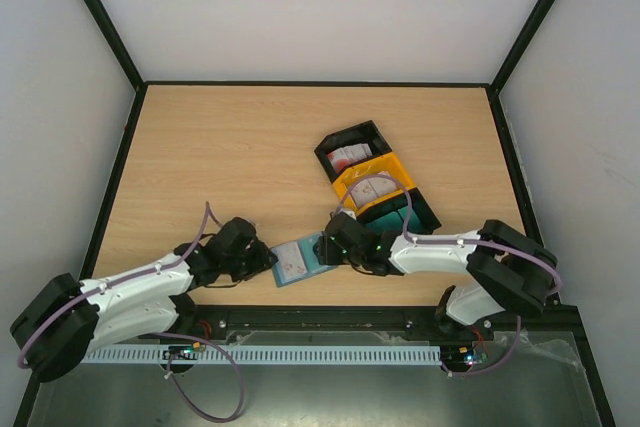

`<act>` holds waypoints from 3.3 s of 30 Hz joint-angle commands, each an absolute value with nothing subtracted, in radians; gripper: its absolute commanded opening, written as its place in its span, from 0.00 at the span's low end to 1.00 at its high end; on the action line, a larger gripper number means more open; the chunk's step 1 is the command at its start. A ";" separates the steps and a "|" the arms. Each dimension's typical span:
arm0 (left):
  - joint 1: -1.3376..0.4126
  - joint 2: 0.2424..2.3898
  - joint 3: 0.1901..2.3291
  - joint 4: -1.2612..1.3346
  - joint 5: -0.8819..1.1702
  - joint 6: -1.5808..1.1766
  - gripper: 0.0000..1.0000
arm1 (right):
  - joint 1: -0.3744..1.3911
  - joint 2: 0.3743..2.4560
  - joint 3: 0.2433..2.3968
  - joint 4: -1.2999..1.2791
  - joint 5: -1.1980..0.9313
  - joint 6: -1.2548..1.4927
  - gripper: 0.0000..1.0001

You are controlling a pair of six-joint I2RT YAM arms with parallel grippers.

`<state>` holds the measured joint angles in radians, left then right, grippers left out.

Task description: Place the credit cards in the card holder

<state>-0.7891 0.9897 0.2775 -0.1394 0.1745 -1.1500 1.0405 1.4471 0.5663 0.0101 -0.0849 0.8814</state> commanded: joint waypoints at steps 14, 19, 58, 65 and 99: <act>-0.801 1.070 0.251 -0.070 0.165 -1.138 0.31 | 1.023 1.344 0.432 0.331 -0.329 0.966 0.57; -0.801 1.083 0.252 -0.044 0.163 -1.136 0.31 | 1.023 1.297 0.432 0.357 -0.378 0.988 0.57; -0.810 0.841 0.274 -0.221 -0.076 -1.174 0.34 | 1.023 1.524 0.575 0.441 -0.498 0.974 0.62; -0.810 0.686 0.203 -0.141 0.040 -1.179 0.47 | 1.024 1.614 0.590 0.475 -0.474 1.058 0.59; -0.821 0.644 0.136 -0.012 0.176 -1.192 0.61 | 1.023 1.710 0.853 -0.050 -0.116 0.854 0.51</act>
